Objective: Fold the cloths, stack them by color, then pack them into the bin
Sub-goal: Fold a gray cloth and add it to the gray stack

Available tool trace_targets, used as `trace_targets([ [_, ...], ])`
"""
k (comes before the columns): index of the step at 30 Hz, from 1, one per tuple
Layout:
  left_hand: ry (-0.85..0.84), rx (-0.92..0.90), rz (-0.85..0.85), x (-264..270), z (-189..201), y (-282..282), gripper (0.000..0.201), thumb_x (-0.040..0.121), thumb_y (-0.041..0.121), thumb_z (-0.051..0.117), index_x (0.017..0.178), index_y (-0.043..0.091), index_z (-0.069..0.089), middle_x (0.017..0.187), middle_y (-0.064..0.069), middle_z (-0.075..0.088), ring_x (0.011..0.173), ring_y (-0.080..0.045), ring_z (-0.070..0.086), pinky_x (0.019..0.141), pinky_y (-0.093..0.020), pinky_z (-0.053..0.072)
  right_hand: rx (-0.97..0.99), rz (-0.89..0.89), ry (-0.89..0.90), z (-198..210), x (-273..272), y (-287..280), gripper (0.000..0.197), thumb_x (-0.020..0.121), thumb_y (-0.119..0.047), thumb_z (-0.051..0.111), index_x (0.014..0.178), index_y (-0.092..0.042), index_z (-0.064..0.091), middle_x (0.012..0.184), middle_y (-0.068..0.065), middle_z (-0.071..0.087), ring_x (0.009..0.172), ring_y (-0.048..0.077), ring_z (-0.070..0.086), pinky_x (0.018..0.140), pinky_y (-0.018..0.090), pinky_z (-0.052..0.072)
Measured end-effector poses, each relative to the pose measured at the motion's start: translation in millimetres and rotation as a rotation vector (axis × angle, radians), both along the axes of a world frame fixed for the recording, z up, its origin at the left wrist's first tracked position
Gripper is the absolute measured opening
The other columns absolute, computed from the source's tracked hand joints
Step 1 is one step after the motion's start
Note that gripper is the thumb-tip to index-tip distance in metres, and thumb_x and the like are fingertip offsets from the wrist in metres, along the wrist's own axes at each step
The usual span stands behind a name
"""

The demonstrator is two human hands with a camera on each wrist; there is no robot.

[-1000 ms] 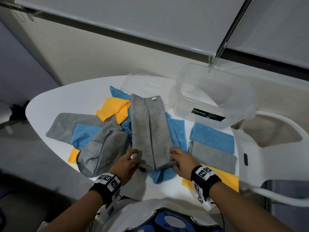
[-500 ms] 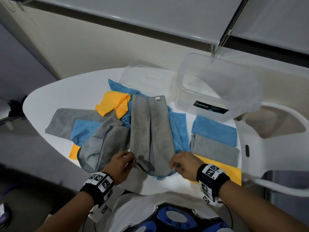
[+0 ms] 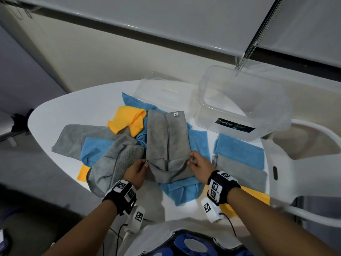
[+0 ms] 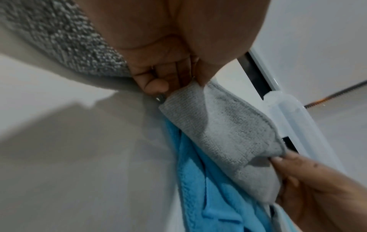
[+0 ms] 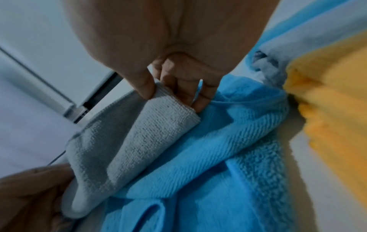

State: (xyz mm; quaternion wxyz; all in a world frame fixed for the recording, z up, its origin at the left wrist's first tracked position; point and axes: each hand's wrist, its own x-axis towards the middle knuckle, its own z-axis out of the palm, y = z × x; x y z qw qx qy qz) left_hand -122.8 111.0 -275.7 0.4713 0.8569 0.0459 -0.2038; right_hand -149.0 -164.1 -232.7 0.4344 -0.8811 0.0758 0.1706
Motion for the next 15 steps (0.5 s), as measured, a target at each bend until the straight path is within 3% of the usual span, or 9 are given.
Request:
trace_targets([
  [2, 0.045, -0.001, 0.031, 5.7, -4.4, -0.9, 0.02, 0.1, 0.023, 0.047, 0.111, 0.02, 0.064, 0.106, -0.005, 0.067, 0.098, -0.022, 0.062, 0.083, -0.033, 0.049, -0.011, -0.068, 0.076, -7.9, 5.3, -1.8, 0.019, 0.099, -0.017, 0.051, 0.117, -0.014, 0.053, 0.09, -0.001, 0.06, 0.083, 0.015, 0.057, 0.071, 0.024, 0.039],
  [3, 0.062, -0.044, 0.066, 7.1, -2.5, -2.8, 0.02, 0.1, 0.018, 0.045, 0.109, 0.02, 0.063, 0.104, -0.005, 0.066, 0.096, -0.023, 0.061, 0.079, -0.031, 0.049, -0.013, -0.085, 0.106, -11.1, 6.4, -3.1, 0.019, 0.099, -0.016, 0.049, 0.118, -0.014, 0.054, 0.095, 0.002, 0.061, 0.088, 0.018, 0.059, 0.073, 0.024, 0.041],
  [5, 0.099, -0.194, 0.145, 7.1, 6.7, -7.1, 0.031, 0.097, 0.0, 0.041, 0.103, 0.022, 0.062, 0.093, -0.005, 0.064, 0.079, -0.019, 0.059, 0.062, -0.023, 0.046, 0.011, -0.122, 0.163, -14.1, 6.2, -6.2, 0.02, 0.098, -0.013, 0.047, 0.115, -0.017, 0.056, 0.096, 0.004, 0.063, 0.087, 0.021, 0.061, 0.073, 0.028, 0.046],
  [7, 0.16, -0.321, 0.136, 5.1, 18.2, -8.3, 0.045, 0.087, -0.016, 0.039, 0.111, 0.017, 0.059, 0.09, -0.005, 0.064, 0.065, -0.009, 0.058, 0.05, -0.016, 0.042, 0.073, -0.157, 0.206, -12.4, 4.2, -9.2, 0.025, 0.093, -0.009, 0.049, 0.11, -0.024, 0.058, 0.092, 0.004, 0.063, 0.076, 0.017, 0.059, 0.065, 0.027, 0.046],
  [9, 0.193, -0.383, 0.06, 3.0, 19.2, -5.3, 0.052, 0.08, -0.019, 0.047, 0.119, 0.014, 0.054, 0.101, -0.004, 0.065, 0.073, 0.0, 0.063, 0.056, -0.013, 0.046, 0.109, -0.108, 0.219, -6.1, 2.3, -11.1, 0.031, 0.087, -0.006, 0.056, 0.109, -0.028, 0.055, 0.095, 0.001, 0.061, 0.071, 0.011, 0.056, 0.062, 0.021, 0.043],
  [12, 0.204, -0.42, 0.01, 2.9, 13.2, -1.5, 0.06, 0.07, -0.011, 0.067, 0.12, 0.018, 0.051, 0.111, -0.002, 0.064, 0.101, -0.013, 0.063, 0.08, -0.021, 0.054, 0.125, 0.015, 0.214, 1.2, 1.6, -13.3, 0.043, 0.081, 0.0, 0.064, 0.112, -0.028, 0.051, 0.108, -0.001, 0.062, 0.074, 0.004, 0.056, 0.062, 0.013, 0.042],
  [14, 0.192, -0.37, -0.001, 4.0, 8.9, 0.2, 0.053, 0.076, -0.008, 0.071, 0.12, 0.018, 0.053, 0.11, -0.001, 0.066, 0.106, -0.019, 0.062, 0.087, -0.024, 0.053, 0.161, 0.035, 0.21, 2.5, 2.6, -15.8, 0.049, 0.078, 0.005, 0.063, 0.111, -0.029, 0.051, 0.112, 0.001, 0.063, 0.076, 0.006, 0.058, 0.063, 0.014, 0.044],
  [15, 0.166, -0.33, -0.01, 4.8, 6.6, 1.2, 0.046, 0.08, 0.002, 0.072, 0.119, 0.018, 0.055, 0.109, -0.001, 0.068, 0.107, -0.02, 0.063, 0.088, -0.027, 0.054, 0.186, 0.04, 0.207, 3.0, 2.6, -16.4, 0.052, 0.076, 0.006, 0.063, 0.111, -0.031, 0.051, 0.113, 0.002, 0.064, 0.079, 0.009, 0.06, 0.064, 0.017, 0.046],
])
